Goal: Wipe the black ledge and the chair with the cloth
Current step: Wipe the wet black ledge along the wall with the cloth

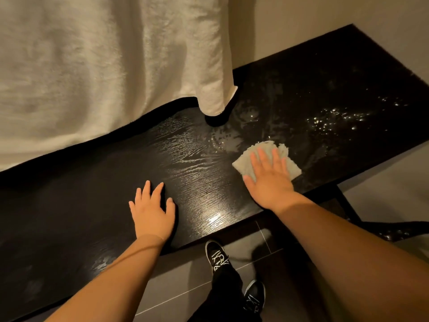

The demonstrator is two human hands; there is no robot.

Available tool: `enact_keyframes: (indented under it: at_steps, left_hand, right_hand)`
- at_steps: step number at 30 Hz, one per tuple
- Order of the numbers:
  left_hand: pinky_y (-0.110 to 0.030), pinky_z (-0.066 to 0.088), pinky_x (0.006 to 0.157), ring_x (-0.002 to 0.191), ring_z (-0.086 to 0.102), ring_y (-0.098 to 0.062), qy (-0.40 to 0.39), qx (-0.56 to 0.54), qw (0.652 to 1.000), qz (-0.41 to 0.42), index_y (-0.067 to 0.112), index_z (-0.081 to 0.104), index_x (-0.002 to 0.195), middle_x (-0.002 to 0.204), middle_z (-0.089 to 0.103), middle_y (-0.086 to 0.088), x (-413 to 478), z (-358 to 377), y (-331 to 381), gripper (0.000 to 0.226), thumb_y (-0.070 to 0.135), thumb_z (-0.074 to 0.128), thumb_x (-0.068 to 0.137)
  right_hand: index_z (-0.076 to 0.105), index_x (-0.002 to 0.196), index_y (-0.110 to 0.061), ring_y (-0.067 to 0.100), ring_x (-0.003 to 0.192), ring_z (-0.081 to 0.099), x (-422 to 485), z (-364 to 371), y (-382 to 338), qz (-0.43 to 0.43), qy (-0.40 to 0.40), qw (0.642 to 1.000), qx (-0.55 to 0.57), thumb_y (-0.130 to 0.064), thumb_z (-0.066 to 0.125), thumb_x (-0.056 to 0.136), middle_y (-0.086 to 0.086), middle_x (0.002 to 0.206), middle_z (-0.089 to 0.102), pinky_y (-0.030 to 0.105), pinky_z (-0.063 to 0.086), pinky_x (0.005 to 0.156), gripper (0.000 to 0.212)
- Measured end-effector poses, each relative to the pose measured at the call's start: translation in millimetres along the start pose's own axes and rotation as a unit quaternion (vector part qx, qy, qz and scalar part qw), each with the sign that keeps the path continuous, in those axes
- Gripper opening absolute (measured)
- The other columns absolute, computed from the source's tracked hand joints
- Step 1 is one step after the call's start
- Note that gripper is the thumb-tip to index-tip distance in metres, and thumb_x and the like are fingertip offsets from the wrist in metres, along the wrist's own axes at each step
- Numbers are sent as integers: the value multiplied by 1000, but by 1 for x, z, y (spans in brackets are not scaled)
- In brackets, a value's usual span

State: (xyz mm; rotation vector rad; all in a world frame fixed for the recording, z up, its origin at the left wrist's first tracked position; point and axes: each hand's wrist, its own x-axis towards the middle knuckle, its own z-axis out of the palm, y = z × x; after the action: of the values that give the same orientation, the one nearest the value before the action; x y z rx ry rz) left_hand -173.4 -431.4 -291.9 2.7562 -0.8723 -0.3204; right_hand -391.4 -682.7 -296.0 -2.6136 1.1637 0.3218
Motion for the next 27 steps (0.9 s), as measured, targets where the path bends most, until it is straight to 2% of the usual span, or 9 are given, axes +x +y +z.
enact_keyframes:
  at_steps: [3, 8, 12, 15, 17, 19, 22, 24, 27]
  left_hand:
    - [-58, 8, 129, 159, 13, -34, -39, 24, 996, 71, 29, 40, 160, 173, 21, -7, 21, 1, 34, 62, 46, 53, 102]
    - [-59, -2, 128, 161, 0, -29, -40, 41, 997, 51, 34, 24, 164, 175, 8, -1, 51, 15, 59, 68, 58, 39, 102]
    - [-58, 2, 129, 161, 1, -29, -17, 67, 996, 54, 35, 22, 164, 175, 8, -1, 50, 21, 60, 71, 60, 33, 99]
    - [-59, 4, 129, 161, 2, -30, -9, 78, 995, 57, 34, 23, 164, 175, 9, -2, 51, 21, 59, 72, 61, 32, 98]
    - [-59, 6, 128, 161, 4, -30, -3, 82, 995, 58, 34, 24, 164, 175, 11, -2, 52, 23, 59, 74, 61, 30, 95]
    - [-59, 6, 128, 161, 4, -30, -2, 87, 995, 53, 34, 24, 164, 175, 11, -2, 53, 25, 59, 76, 62, 29, 94]
    - [-60, 5, 128, 161, 1, -30, -10, 95, 994, 51, 35, 21, 165, 175, 7, -1, 54, 26, 58, 77, 63, 25, 94]
    - [-59, 4, 128, 161, 0, -30, -14, 95, 994, 55, 35, 19, 166, 176, 5, -1, 55, 24, 58, 78, 64, 22, 93]
    - [-59, 2, 128, 161, -3, -29, -19, 96, 994, 56, 36, 16, 166, 176, 2, -1, 55, 24, 58, 78, 64, 22, 94]
  right_hand:
    - [-1, 164, -28, 35, 152, -27, -13, 13, -34, -93, -3, 995, -24, -66, 11, 96, -2, 172, -11, 54, -11, 124, 79]
    - [-4, 162, -39, 27, 153, -26, 8, 11, -13, -220, -18, 974, -60, -74, 11, 95, -9, 170, -14, 50, -12, 125, 77]
    - [-3, 163, -36, 30, 155, -22, 49, -1, 5, -106, 6, 993, -50, -74, -2, 89, -5, 171, -11, 51, -13, 125, 83]
    - [-6, 163, -29, 37, 152, -26, 52, 0, -24, -43, 8, 999, -25, -69, -2, 93, 1, 171, -15, 56, -15, 122, 81]
    - [-9, 163, -27, 42, 149, -32, 39, 3, -51, -93, 3, 995, -44, -67, -2, 94, 4, 168, -21, 59, -15, 121, 80]
    - [-7, 163, -27, 41, 149, -32, 26, 12, -69, -196, -14, 977, -78, -66, 5, 96, 5, 167, -22, 59, -12, 122, 78]
    - [12, 163, -32, 32, 155, -18, 30, 13, -61, -279, -21, 959, -48, -69, 22, 97, -2, 171, -1, 52, -11, 124, 76]
    - [5, 162, -38, 25, 155, -21, 54, 5, -46, -271, -20, 961, -53, -70, 20, 97, -8, 171, -6, 47, -16, 124, 75]
    - [-7, 162, -38, 26, 153, -27, 93, -14, -37, -161, -21, 985, -66, -71, 9, 97, -7, 171, -14, 48, -17, 124, 75]
